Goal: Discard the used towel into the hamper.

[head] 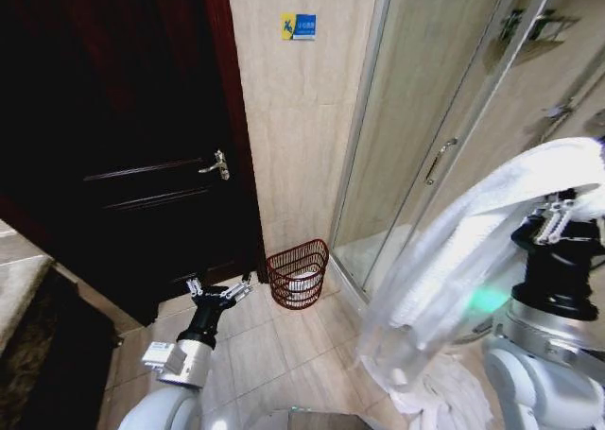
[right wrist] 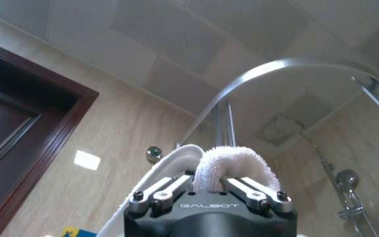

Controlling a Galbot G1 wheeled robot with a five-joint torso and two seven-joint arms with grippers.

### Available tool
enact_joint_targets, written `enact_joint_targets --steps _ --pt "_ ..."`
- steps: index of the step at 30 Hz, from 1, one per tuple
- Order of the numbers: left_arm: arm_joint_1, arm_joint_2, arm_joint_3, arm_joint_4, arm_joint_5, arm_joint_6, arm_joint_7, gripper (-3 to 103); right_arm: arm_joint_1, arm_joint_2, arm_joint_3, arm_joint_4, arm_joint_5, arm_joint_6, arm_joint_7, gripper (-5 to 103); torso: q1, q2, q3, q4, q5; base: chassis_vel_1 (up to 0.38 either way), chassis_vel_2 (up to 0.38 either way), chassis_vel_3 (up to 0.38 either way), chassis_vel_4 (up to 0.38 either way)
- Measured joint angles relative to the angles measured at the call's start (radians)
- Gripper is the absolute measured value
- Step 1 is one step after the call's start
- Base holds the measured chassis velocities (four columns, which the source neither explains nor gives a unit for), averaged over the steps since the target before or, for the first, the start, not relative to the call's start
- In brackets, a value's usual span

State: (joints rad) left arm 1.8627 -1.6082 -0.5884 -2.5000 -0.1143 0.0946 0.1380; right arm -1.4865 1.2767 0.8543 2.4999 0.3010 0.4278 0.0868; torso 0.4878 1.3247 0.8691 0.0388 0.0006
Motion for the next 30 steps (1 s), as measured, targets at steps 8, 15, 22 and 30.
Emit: enact_joint_targets --steps 8,15,22,30 --pt "0.000 0.000 0.000 0.000 0.000 0.000 0.000 100 0.030 -0.061 -0.005 -0.008 0.013 0.005 -0.015 4 0.000 0.000 0.000 0.0000 -0.0010 -0.025 -0.019 0.023 0.026" --pt "0.000 0.000 0.000 0.000 0.000 0.000 0.000 100 0.081 -0.099 -0.017 -0.030 0.040 -0.001 -0.018 4 0.000 0.000 0.000 0.0001 -0.0005 0.050 0.052 0.025 0.035" --pt "0.000 0.000 0.000 0.000 0.000 0.000 0.000 100 0.108 -0.126 -0.019 -0.042 0.071 -0.003 -0.021 4 0.000 0.000 0.000 0.0000 -0.0005 0.062 0.069 0.070 0.077" --pt "0.000 0.000 0.000 0.000 0.000 0.000 0.000 100 0.160 -0.163 -0.024 -0.070 0.101 -0.006 -0.029 4 0.000 0.000 0.000 0.0002 -0.0006 0.052 0.049 0.048 0.051"
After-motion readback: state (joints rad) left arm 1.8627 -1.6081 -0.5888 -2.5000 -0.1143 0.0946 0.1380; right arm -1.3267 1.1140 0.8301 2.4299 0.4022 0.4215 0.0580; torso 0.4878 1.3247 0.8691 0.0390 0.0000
